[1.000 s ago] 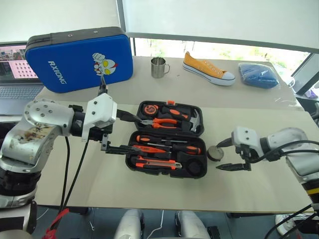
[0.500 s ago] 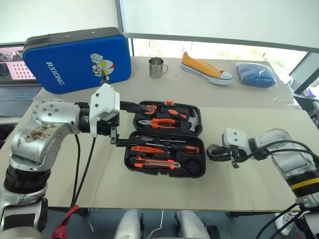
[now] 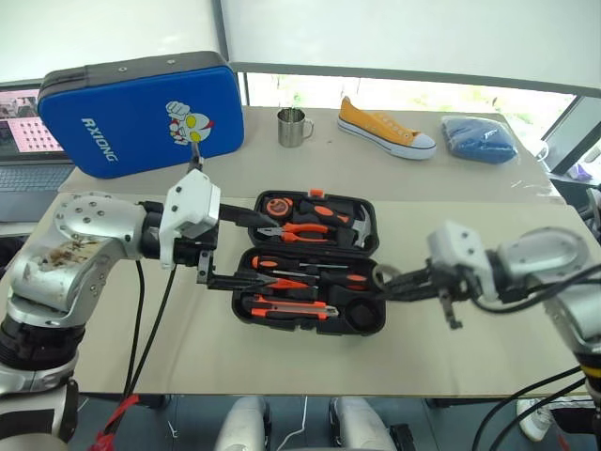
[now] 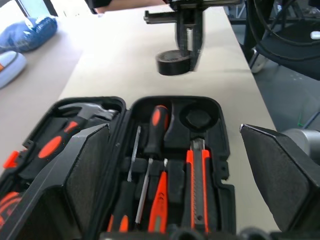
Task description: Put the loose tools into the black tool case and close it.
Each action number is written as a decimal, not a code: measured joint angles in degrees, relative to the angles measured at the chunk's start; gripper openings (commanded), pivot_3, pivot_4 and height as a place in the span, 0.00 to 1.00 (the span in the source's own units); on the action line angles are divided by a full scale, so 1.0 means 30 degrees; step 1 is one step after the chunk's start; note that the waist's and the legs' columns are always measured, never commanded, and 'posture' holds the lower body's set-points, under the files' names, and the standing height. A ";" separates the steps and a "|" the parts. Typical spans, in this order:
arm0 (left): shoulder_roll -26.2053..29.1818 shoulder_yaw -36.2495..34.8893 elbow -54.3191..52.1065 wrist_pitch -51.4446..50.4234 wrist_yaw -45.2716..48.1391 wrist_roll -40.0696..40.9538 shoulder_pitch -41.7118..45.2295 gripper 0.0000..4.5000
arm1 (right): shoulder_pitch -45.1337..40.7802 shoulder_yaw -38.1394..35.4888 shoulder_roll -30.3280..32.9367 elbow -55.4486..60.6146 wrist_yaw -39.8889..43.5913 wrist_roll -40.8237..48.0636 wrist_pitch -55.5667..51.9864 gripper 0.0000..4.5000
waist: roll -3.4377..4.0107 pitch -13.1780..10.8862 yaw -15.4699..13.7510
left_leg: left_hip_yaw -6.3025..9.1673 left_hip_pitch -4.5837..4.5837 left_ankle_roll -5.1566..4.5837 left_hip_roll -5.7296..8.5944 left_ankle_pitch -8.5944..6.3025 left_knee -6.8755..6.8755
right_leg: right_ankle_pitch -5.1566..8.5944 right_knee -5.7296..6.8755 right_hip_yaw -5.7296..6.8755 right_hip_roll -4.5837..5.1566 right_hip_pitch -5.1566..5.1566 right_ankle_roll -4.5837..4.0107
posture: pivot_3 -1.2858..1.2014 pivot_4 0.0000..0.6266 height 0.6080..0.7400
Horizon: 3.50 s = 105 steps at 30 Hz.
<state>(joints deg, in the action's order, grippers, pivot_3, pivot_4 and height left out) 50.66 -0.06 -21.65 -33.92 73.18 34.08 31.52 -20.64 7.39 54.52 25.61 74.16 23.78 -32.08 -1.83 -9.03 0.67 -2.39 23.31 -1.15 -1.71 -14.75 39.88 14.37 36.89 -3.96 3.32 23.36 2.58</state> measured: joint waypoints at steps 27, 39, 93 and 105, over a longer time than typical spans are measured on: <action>0.0302 0.0166 0.0171 -0.0812 -0.0366 -0.0119 0.0526 1.00 | 0.1051 0.1255 -0.0347 0.0855 -0.1986 -0.1650 -0.0353 0.99 | -0.0001 -0.0002 -0.0014 | 0.0000 0.0004 0.0000 0.0006 0.0000 0.0001 | 0.0002 0.0008 -0.0001 -0.0002 0.0013 0.0001 | 0.52 0.24 0.99; 0.0998 -0.0159 0.6189 0.2622 -0.2964 -0.5013 -0.3347 0.31 | 0.1869 -0.4119 -0.0859 -0.4293 -0.5167 -0.0491 -0.1902 0.27 | -0.0003 -0.0002 -0.0013 | -0.0046 0.0014 0.0000 0.0000 0.0000 -0.0019 | 0.0005 -0.0003 0.0002 0.0008 0.0032 -0.0014 | 0.52 0.24 0.99; -0.1591 -0.1977 0.7572 -1.1138 -0.6243 -0.2006 0.0283 0.69 | -0.0355 -0.4284 -0.1243 -0.5542 -0.4719 0.1514 -0.6009 0.67 | -0.0014 0.0002 0.0013 | -0.0041 0.0164 0.0009 0.0010 0.0010 0.0032 | -0.0025 0.0085 -0.0007 0.0001 0.0223 -0.0010 | 0.52 0.24 0.99; -0.3954 0.1232 1.0409 -1.1971 -0.7699 -0.2264 0.2689 0.69 | -0.4706 -0.1790 -0.4117 -1.0627 -0.6818 0.1148 -0.9244 0.67 | -0.0012 0.0002 0.0029 | -0.0044 0.0200 0.0030 0.0020 0.0022 0.0007 | -0.0031 0.0095 -0.0012 0.0009 0.0280 -0.0022 | 0.52 0.24 0.99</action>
<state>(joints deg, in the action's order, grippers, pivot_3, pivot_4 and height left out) 38.80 3.64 9.58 -69.83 50.08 27.29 39.58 -34.76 2.02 42.17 -6.27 53.71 27.22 -59.81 -1.87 -9.02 0.75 -2.52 23.91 -1.06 -1.65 -14.68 39.90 14.28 37.18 -4.00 3.35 24.20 2.51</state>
